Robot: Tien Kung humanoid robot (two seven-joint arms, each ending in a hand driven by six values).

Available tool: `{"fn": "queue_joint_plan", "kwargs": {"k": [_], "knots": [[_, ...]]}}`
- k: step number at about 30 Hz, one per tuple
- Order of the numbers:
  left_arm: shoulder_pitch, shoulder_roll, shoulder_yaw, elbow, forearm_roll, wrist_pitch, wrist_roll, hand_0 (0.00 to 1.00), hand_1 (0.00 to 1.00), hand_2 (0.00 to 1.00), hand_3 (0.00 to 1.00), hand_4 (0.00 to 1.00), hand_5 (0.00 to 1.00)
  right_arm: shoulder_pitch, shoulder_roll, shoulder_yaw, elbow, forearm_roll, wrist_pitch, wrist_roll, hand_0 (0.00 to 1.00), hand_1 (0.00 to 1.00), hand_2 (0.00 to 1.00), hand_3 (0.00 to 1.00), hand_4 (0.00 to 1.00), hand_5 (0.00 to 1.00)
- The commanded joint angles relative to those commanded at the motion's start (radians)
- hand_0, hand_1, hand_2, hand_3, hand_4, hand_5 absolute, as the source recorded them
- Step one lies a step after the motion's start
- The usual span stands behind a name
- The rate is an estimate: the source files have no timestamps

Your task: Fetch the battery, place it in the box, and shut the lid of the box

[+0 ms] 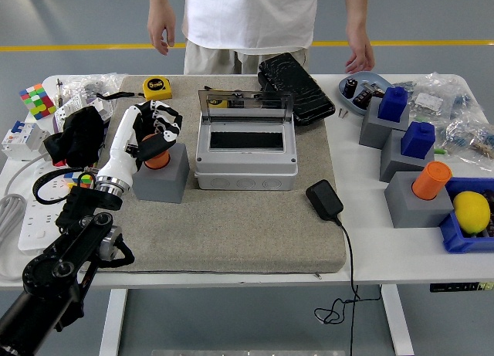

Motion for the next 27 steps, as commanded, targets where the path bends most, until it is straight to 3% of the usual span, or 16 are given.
{"fn": "queue_joint_plan", "kwargs": {"k": [8, 26, 27], "knots": [[-0.008, 0.006, 0.001, -0.03, -0.01, 0.018, 0.048, 0.064, 0.106, 0.236, 0.385, 0.609, 0.002, 0.001, -0.001, 0.006, 0.0, -0.003, -0.002, 0.001, 0.676, 0.655, 0.689, 0.62, 0.998, 0.606], [-0.022, 0.016, 0.004, -0.036, -0.025, 0.02, 0.144, 0.076, 0.121, 0.251, 0.412, 0.631, 0.002, 0.003, -0.001, 0.017, 0.0, -0.009, -0.005, 0.003, 0.675, 0.654, 0.688, 0.618, 0.998, 0.604], [-0.024, 0.016, 0.004, -0.036, -0.026, 0.019, 0.146, 0.186, 0.255, 0.32, 0.467, 0.675, 0.002, 0.003, -0.001, 0.017, 0.0, -0.009, -0.006, 0.004, 0.675, 0.654, 0.688, 0.618, 0.998, 0.603]]}}
